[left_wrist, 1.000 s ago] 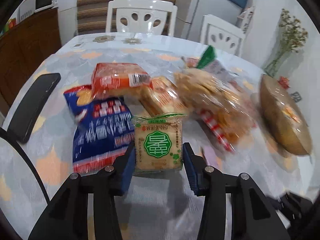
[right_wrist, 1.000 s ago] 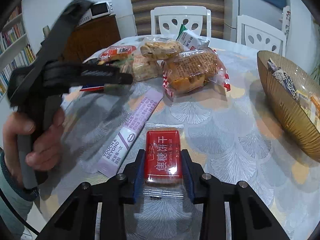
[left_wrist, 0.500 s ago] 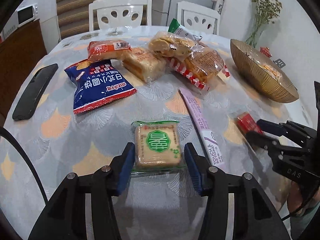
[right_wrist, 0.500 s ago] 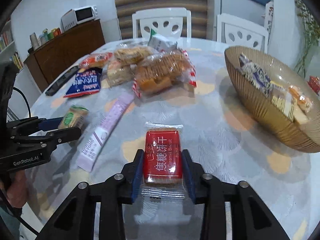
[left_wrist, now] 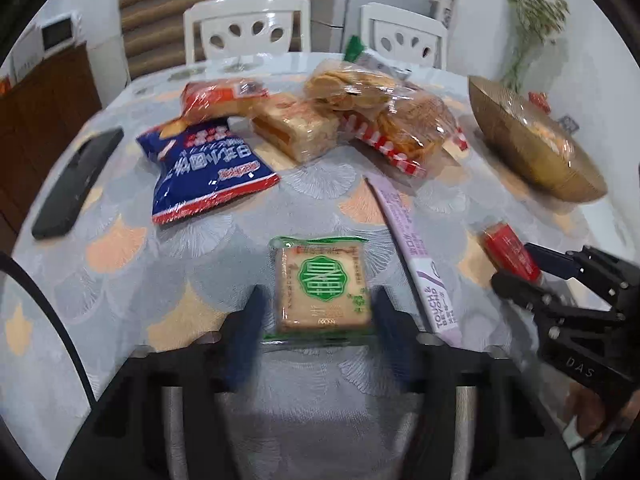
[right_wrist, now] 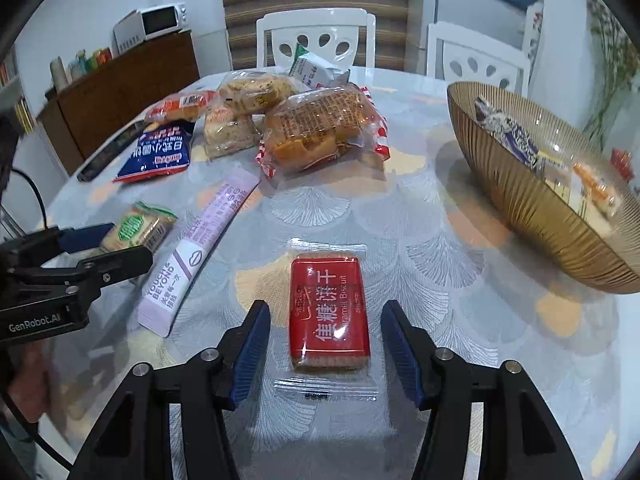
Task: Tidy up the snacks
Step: 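Grasp the green-label cake with the left tool while the right tool grasps the red biscuit pack, then carry both packs into the amber bowl, open both tools and withdraw, then grasp the blue biscuit bag with the left tool while the right tool grasps the lilac stick pack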
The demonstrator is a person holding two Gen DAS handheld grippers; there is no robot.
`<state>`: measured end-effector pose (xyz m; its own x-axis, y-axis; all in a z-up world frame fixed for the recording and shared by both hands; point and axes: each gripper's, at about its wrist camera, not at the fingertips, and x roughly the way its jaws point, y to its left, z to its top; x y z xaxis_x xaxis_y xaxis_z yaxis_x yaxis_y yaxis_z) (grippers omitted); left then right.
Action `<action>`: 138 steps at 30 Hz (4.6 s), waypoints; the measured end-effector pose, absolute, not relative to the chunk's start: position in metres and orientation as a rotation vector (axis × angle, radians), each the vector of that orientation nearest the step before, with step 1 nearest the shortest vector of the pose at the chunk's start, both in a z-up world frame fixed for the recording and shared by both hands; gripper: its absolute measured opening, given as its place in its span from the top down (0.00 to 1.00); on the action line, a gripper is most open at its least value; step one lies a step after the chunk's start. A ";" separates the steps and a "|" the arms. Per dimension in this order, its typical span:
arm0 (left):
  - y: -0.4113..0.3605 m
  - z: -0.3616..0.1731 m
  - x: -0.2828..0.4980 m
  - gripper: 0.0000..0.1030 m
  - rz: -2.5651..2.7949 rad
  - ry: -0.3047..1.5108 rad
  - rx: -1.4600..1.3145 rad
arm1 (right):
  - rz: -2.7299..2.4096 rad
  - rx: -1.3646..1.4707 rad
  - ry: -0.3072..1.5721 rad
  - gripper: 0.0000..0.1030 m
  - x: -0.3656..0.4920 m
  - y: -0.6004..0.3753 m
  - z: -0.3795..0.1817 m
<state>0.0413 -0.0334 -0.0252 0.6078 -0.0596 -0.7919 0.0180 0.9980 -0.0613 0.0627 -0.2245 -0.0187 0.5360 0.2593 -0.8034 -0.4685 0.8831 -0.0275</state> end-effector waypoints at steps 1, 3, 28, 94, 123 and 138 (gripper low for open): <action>-0.036 -0.024 0.041 0.58 -0.049 0.913 -0.041 | 0.438 -0.285 0.897 0.68 0.059 -0.220 -0.018; -0.039 -0.022 0.040 0.58 -0.042 0.909 -0.032 | 0.414 -0.383 0.854 0.68 0.049 -0.209 -0.016; -0.181 0.102 0.146 0.58 -0.401 0.713 -0.003 | 0.123 -0.087 0.640 0.68 0.114 -0.364 0.127; 0.062 -0.023 0.041 0.39 0.131 0.858 -0.303 | 0.513 0.030 0.889 0.43 0.127 -0.219 -0.008; 0.060 -0.027 0.161 0.17 0.205 0.905 -0.295 | 0.392 -0.177 0.971 0.33 0.088 -0.122 -0.026; 0.058 -0.005 0.090 0.55 0.133 0.876 -0.308 | 0.387 0.060 0.996 0.82 0.104 -0.178 -0.018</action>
<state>0.0902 0.0583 -0.0053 0.6354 -0.0113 -0.7721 -0.2393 0.9478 -0.2108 0.1042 -0.1783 -0.0184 0.4813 0.3445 -0.8060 -0.2900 0.9303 0.2245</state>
